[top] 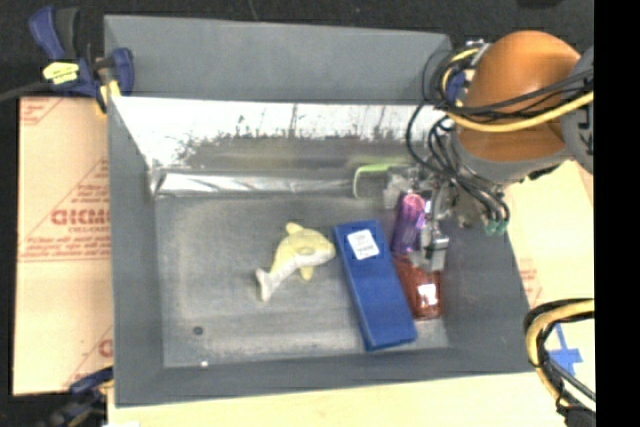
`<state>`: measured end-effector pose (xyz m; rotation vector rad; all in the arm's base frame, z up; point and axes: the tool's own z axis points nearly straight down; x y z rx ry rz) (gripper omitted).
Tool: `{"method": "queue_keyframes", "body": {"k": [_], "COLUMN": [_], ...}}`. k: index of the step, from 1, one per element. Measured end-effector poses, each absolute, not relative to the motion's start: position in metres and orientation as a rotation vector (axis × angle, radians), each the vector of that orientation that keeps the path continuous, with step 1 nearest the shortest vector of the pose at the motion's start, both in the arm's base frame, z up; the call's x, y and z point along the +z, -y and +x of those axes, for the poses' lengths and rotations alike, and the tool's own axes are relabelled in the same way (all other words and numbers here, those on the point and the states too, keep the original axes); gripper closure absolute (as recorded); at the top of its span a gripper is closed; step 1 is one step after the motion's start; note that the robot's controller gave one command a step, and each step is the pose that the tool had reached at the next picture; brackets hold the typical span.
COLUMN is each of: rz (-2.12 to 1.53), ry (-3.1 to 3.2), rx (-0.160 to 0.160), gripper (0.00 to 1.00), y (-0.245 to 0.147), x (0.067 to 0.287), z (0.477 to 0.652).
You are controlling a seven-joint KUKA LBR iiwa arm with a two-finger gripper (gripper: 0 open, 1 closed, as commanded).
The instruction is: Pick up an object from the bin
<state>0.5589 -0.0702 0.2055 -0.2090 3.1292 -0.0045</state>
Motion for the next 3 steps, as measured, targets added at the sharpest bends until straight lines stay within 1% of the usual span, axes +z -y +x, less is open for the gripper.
{"method": "queue_keyframes", "body": {"k": [1,2,3], "rz": [-0.2,-0.18,-0.321], "ry": [-3.124,-3.131,-3.103], "rx": [-0.008,-0.004,-0.016], "gripper": [0.0,0.0,0.0], "y": [0.053,0.014,-0.032], "x": [0.236,0.23,0.182], "z": [0.612,0.623,0.603]}}
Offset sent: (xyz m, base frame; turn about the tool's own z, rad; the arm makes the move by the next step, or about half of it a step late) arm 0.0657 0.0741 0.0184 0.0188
